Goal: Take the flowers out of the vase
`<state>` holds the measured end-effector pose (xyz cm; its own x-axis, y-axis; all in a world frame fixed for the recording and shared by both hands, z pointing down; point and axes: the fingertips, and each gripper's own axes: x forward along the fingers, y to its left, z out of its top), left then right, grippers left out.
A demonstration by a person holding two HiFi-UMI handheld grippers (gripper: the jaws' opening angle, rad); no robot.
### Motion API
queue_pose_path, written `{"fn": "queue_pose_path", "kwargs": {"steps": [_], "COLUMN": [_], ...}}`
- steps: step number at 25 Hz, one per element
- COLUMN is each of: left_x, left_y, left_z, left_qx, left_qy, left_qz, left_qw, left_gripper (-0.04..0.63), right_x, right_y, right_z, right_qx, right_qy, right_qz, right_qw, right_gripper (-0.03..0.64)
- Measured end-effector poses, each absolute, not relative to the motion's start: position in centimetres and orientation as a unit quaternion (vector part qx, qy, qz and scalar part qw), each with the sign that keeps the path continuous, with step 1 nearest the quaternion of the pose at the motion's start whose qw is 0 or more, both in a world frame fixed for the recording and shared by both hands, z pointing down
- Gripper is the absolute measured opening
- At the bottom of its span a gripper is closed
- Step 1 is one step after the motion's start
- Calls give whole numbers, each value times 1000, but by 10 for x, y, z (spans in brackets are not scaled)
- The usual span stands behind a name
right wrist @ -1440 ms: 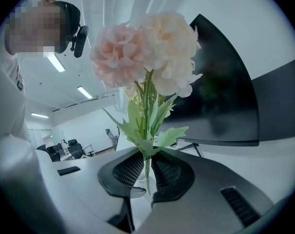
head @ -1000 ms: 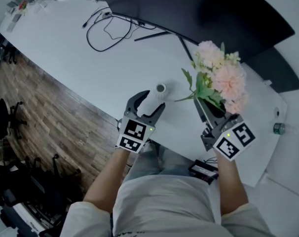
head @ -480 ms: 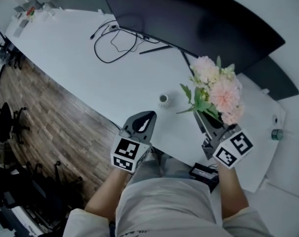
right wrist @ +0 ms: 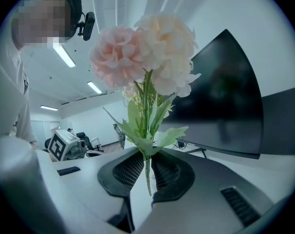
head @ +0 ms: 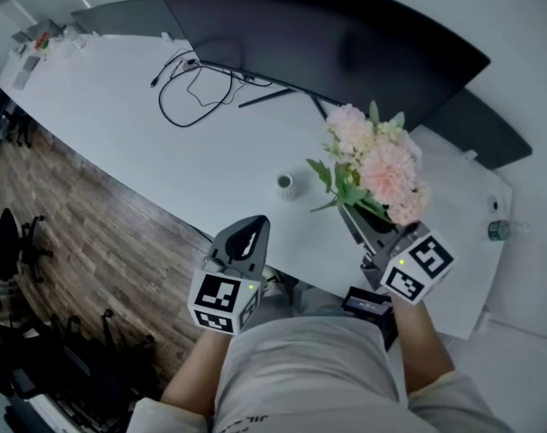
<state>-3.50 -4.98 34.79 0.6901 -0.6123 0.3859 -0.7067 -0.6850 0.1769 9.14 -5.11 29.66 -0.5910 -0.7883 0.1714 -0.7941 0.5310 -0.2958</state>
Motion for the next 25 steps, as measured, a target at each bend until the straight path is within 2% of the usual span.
{"fn": "queue_pose_path", "kwargs": {"steps": [25], "left_x": [-20], "left_y": [-55], "left_z": [327], "left_qx": [912], "left_qy": [-357], "left_qz": [137], "left_qw": [145], "left_gripper": [3], "right_x": [102], "right_y": [-58], "right_z": [279], "right_qx": [466], "right_qy": [-872], "right_qz": [151], "right_qw": [8], "right_gripper": [64]}}
